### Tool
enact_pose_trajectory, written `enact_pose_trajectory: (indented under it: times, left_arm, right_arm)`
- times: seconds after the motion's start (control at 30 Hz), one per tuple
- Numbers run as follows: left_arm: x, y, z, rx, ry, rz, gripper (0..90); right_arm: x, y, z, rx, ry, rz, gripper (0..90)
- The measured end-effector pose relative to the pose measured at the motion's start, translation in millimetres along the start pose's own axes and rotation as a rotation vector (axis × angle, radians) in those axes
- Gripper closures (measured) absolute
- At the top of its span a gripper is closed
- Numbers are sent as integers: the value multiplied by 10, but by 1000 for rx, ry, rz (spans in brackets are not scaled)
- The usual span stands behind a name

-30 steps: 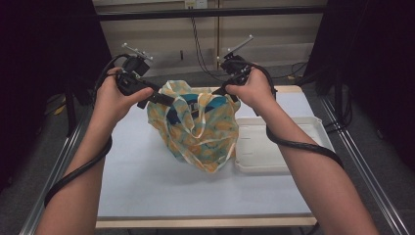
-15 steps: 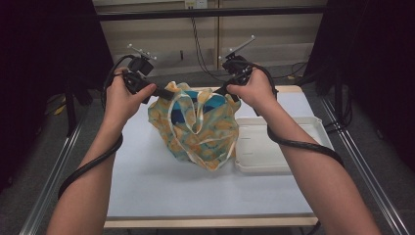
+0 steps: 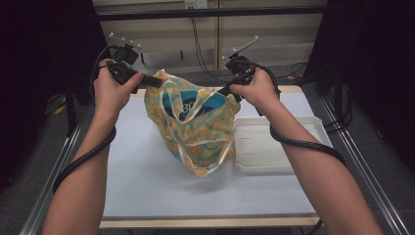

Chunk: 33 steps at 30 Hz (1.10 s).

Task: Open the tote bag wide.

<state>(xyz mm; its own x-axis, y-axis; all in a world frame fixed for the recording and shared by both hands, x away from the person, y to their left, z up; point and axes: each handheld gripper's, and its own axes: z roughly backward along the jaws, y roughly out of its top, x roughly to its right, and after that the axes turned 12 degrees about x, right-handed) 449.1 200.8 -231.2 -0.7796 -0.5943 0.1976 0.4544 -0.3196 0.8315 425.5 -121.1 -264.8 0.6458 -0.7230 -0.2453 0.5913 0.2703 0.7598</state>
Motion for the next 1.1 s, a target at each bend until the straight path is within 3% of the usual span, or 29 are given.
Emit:
enact_pose_trajectory:
  times: [0.1, 0.13, 0.17, 0.27, 0.37, 0.43, 0.5, 0.53, 0.57, 0.6, 0.67, 0.7, 0.77, 0.8, 1.1]
  left_arm:
    - [-41, -49, -100, -54, 19, -2, 900]
    - [-51, -75, -137, -59, 15, 9, 900]
    - [-79, -95, -164, -98, 2, -8, 900]
    - [-106, -161, -238, -139, -18, -14, 900]
    - [-119, -207, -256, -127, -28, 13, 895]
    - [-124, -205, -235, -129, -33, 0, 895]
    - [-103, -201, -223, -114, -26, 14, 892]
    - [-73, -206, -229, -84, -13, 52, 890]
    - [-73, -207, -223, -83, -13, 53, 888]
    - [-108, -200, -200, -118, -30, 6, 888]
    - [-74, -225, -221, -86, -13, 54, 888]
    - [-76, -232, -222, -87, -14, 59, 888]
    - [-85, -247, -231, -91, -15, 59, 886]
    - [-125, -242, -215, -124, -31, 15, 886]
    - [-120, -273, -260, -126, -31, 23, 886]
  right_arm:
    - [3, -3, -1, -1, -5, -7, 900]
    - [7, -10, -1, -2, -3, -2, 900]
    - [7, -10, -1, -2, -3, -2, 900]
    - [5, -17, 2, -3, -5, -3, 897]
    - [-11, -22, -6, -6, -4, 3, 895]
    - [-14, -24, -9, -4, 1, 8, 883]
    - [-17, -24, -2, -7, 0, 5, 875]
    - [-8, -27, 6, -4, -5, 11, 850]
    - [-7, -25, 15, -4, -11, 12, 829]
    - [-7, -25, 15, -4, -11, 12, 829]
    - [-5, -18, 31, 9, -19, 22, 747]
    - [-11, -3, 71, -1, -32, 11, 744]
    - [-12, 7, 92, 1, -36, 11, 725]
    - [-14, 19, 114, 7, -40, 14, 708]
    - [-89, 113, 294, 17, -48, 26, 589]
